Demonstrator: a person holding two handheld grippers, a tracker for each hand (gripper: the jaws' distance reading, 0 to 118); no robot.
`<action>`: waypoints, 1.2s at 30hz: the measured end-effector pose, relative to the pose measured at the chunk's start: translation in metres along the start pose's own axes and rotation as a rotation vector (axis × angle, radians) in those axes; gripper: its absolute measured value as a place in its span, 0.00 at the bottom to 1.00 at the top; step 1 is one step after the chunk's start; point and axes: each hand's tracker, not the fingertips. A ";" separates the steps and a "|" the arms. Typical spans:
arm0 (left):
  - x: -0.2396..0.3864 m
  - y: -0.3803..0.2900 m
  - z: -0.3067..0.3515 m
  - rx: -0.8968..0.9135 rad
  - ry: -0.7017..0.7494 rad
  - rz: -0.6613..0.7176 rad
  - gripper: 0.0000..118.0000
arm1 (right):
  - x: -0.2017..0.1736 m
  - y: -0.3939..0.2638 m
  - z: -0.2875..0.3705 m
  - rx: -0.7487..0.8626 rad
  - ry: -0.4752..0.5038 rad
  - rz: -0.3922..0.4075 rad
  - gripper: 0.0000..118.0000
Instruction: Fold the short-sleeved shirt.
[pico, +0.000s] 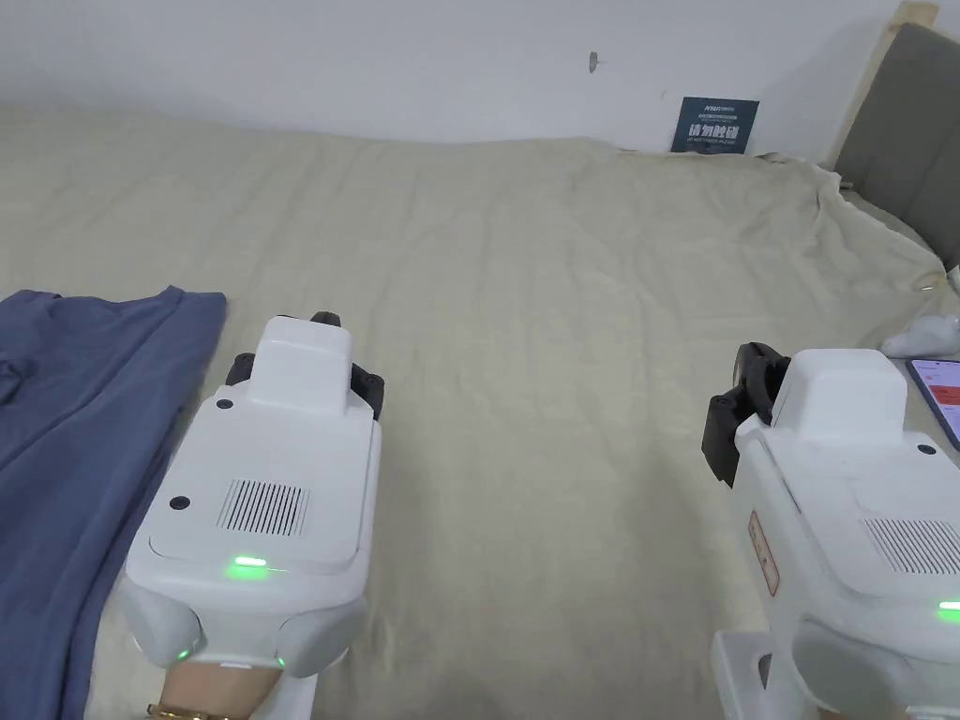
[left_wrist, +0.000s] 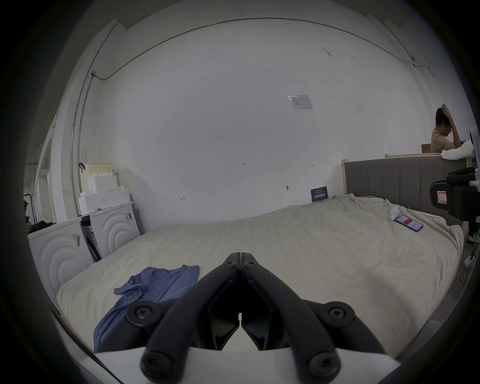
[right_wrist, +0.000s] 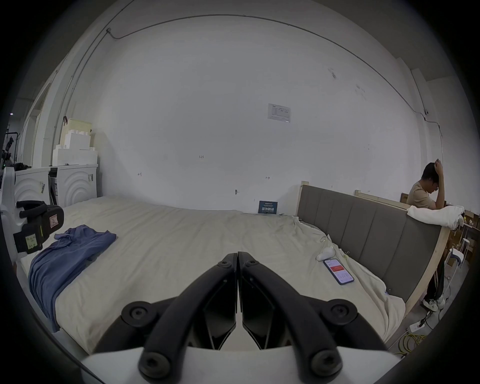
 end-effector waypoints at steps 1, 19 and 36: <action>0.000 0.000 0.000 0.000 0.000 -0.002 0.00 | 0.000 0.000 0.000 -0.001 -0.001 0.002 0.00; 0.002 0.001 -0.001 0.002 -0.004 -0.004 0.00 | 0.000 0.000 0.002 0.000 0.000 0.012 0.00; 0.001 0.000 -0.002 0.004 -0.008 0.001 0.00 | 0.000 -0.001 0.002 -0.002 -0.005 0.011 0.00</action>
